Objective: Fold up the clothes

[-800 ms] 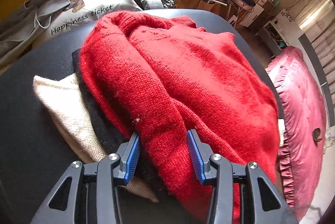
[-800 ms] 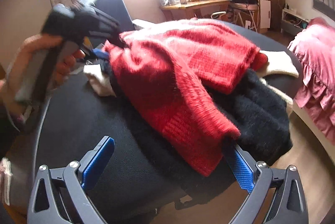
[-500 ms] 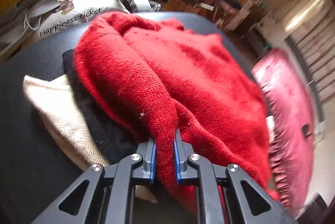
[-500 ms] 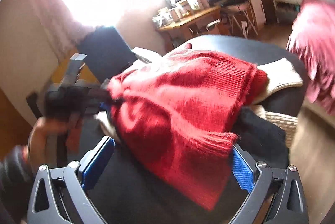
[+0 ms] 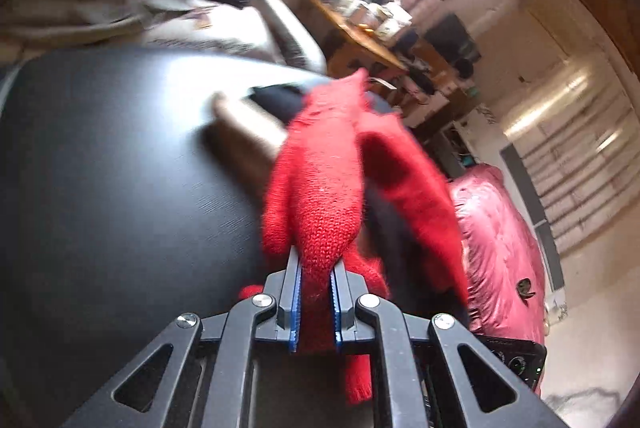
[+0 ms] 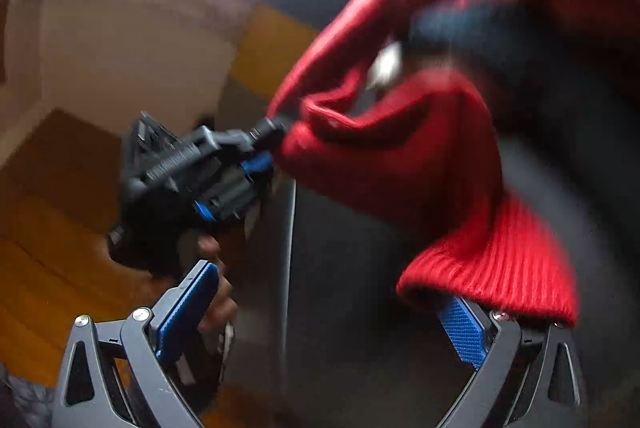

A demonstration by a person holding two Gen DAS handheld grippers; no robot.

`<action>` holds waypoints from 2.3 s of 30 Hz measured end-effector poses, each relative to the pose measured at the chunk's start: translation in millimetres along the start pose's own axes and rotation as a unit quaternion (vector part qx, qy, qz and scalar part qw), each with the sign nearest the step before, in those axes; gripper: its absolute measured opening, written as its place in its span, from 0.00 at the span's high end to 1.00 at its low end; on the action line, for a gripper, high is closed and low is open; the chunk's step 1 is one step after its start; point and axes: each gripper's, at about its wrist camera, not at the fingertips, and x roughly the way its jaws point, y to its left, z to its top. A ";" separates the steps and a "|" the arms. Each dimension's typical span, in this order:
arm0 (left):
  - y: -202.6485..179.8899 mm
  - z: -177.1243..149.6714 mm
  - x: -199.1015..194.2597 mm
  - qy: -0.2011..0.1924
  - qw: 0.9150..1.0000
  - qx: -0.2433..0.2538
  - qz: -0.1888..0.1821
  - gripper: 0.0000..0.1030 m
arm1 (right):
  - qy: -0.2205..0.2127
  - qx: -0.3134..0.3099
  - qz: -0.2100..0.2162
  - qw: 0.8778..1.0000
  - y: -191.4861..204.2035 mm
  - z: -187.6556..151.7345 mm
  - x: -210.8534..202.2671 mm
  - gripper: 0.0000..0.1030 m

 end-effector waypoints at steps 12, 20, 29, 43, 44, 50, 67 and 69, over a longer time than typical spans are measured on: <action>99.1 -124.1 -93.9 0.024 0.998 -0.034 0.057 0.92 | 0.061 -0.048 -0.068 0.995 33.9 -65.0 43.4 0.00; 111.6 -119.8 -114.1 0.009 0.996 -0.073 0.043 0.70 | 0.036 -0.065 -0.128 0.989 60.5 -48.6 56.4 0.00; 105.9 -68.7 -51.9 0.038 0.996 -0.056 0.052 0.65 | -0.006 -0.184 -0.193 0.964 118.2 -22.4 66.6 0.00; 71.4 -33.5 4.7 0.053 0.987 0.073 0.131 0.84 | 0.064 -0.233 -0.233 0.942 61.9 3.1 138.5 0.00; 75.0 -32.7 2.9 0.057 0.989 0.066 0.123 0.95 | 0.061 -0.241 -0.229 0.941 60.2 2.5 143.2 0.00; 121.4 -39.2 -36.1 0.031 0.996 -0.025 0.077 0.97 | 0.102 -0.277 -0.188 0.937 74.4 -17.5 166.7 0.00; 234.3 -134.0 -215.6 -0.073 0.980 -0.149 0.110 0.83 | 0.229 -0.286 -0.055 0.929 163.0 -136.2 253.3 0.00; 221.3 -130.5 -207.6 -0.077 0.983 -0.133 0.105 0.78 | 0.219 -0.268 -0.051 0.937 159.0 -128.3 233.4 0.00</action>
